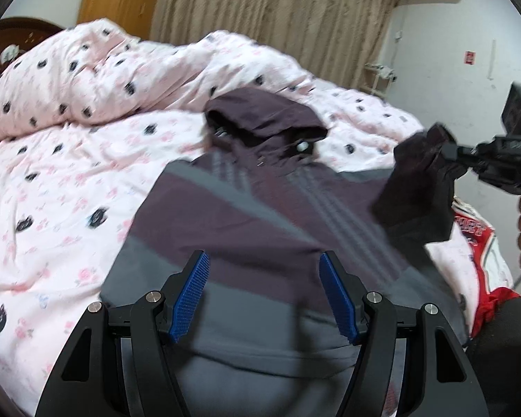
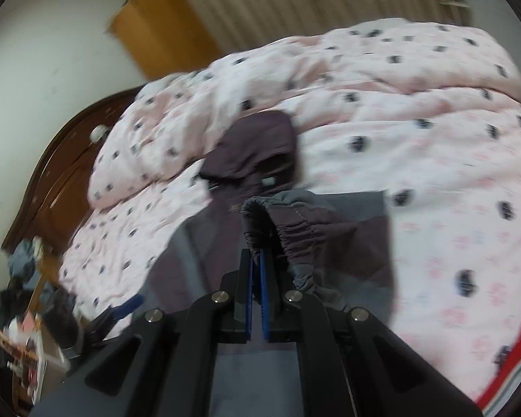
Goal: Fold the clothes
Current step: 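Grasp the other sleeve cuff with the right gripper and lift it, then fold the held sleeve across the jacket front with the right gripper, then open the right gripper and release the folded sleeve, then grasp the jacket hood with the left gripper while the right gripper grasps it too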
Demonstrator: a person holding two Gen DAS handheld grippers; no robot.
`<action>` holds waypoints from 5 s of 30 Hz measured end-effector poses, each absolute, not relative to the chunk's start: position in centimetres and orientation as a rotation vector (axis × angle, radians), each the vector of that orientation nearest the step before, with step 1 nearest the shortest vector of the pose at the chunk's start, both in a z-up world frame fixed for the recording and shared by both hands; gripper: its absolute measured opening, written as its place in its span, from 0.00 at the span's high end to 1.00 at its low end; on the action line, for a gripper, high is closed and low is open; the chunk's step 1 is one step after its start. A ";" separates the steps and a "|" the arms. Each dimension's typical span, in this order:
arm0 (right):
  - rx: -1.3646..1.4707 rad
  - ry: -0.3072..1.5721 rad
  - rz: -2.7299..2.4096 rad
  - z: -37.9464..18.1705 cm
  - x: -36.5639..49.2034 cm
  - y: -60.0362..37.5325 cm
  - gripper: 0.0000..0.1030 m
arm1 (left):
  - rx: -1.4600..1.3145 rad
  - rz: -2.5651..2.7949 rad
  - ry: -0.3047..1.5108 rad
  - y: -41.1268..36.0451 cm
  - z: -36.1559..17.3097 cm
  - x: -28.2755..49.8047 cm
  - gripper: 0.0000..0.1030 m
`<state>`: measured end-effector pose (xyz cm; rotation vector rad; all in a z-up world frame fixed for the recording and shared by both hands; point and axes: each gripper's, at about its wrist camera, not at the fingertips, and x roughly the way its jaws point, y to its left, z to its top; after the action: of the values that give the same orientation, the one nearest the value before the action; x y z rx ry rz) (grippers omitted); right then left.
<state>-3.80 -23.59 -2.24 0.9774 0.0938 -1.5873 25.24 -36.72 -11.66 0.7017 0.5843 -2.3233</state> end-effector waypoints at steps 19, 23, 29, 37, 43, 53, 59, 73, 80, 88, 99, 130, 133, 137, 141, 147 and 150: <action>0.979 0.456 -1.290 -9.4 13.0 -31.3 0.96 | 0.707 -2.128 0.700 -39.7 -13.1 28.9 0.41; 1.006 0.462 -1.278 -10.4 12.7 -31.3 0.93 | 0.712 -2.123 0.693 -39.7 -13.1 28.9 0.41; 0.996 0.470 -1.225 -10.4 13.1 -31.0 0.76 | 0.705 -2.119 0.707 -39.9 -13.2 28.9 0.41; 0.936 0.498 -1.216 -9.6 14.1 -30.2 0.66 | 0.689 -2.127 0.726 -40.1 -13.2 28.9 0.40; 0.876 0.545 -1.262 -8.6 14.8 -29.8 0.61 | 0.674 -2.127 0.741 -40.4 -13.1 29.1 0.40; 0.720 0.628 -1.280 -5.8 17.1 -28.3 0.50 | 0.640 -2.130 0.785 -40.8 -13.1 29.7 0.40; 0.706 0.603 -1.316 -4.9 15.4 -27.5 0.50 | 0.583 -2.177 0.773 -40.3 -12.2 30.0 0.41; 0.811 0.475 -1.235 -8.5 12.7 -26.9 0.50 | 0.570 -2.365 0.703 -38.1 -10.8 27.2 0.40; 0.864 0.554 -1.166 -12.4 14.6 -27.5 0.50 | 0.734 -2.301 0.695 -38.3 -12.8 25.8 0.40; 0.848 0.491 -1.138 -11.4 13.3 -26.3 0.50 | 0.872 -2.226 0.673 -38.4 -14.6 25.2 0.39; 0.856 0.449 -1.270 -10.8 8.8 -26.1 0.49 | 0.884 -2.229 0.677 -38.7 -14.9 25.2 0.38; 0.903 0.155 -1.341 -5.1 -7.4 -28.9 0.40 | 0.814 -2.393 0.206 -48.7 -5.3 19.9 0.33; 0.901 0.191 -1.367 -5.0 -10.0 -31.9 0.40 | 0.842 -2.409 0.201 -51.8 -5.6 17.1 0.32; 0.891 0.250 -1.393 -5.2 -13.0 -36.1 0.40 | 0.861 -2.437 0.290 -56.0 -6.6 14.0 0.33; 0.897 0.261 -1.385 -5.7 -15.4 -40.1 0.40 | 0.862 -2.484 0.402 -59.6 -7.9 11.6 0.32; 0.912 0.269 -1.375 -6.6 -17.7 -44.4 0.40 | 0.874 -2.479 0.542 -64.6 -10.3 9.6 0.33; 0.933 0.261 -1.367 -7.4 -18.9 -46.4 0.40 | 0.881 -2.475 0.600 -66.4 -11.3 9.1 0.33</action>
<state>-18.86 -46.36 -7.36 0.9327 0.2613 -1.3671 9.12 -66.40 -11.32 0.8811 0.5996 -2.4750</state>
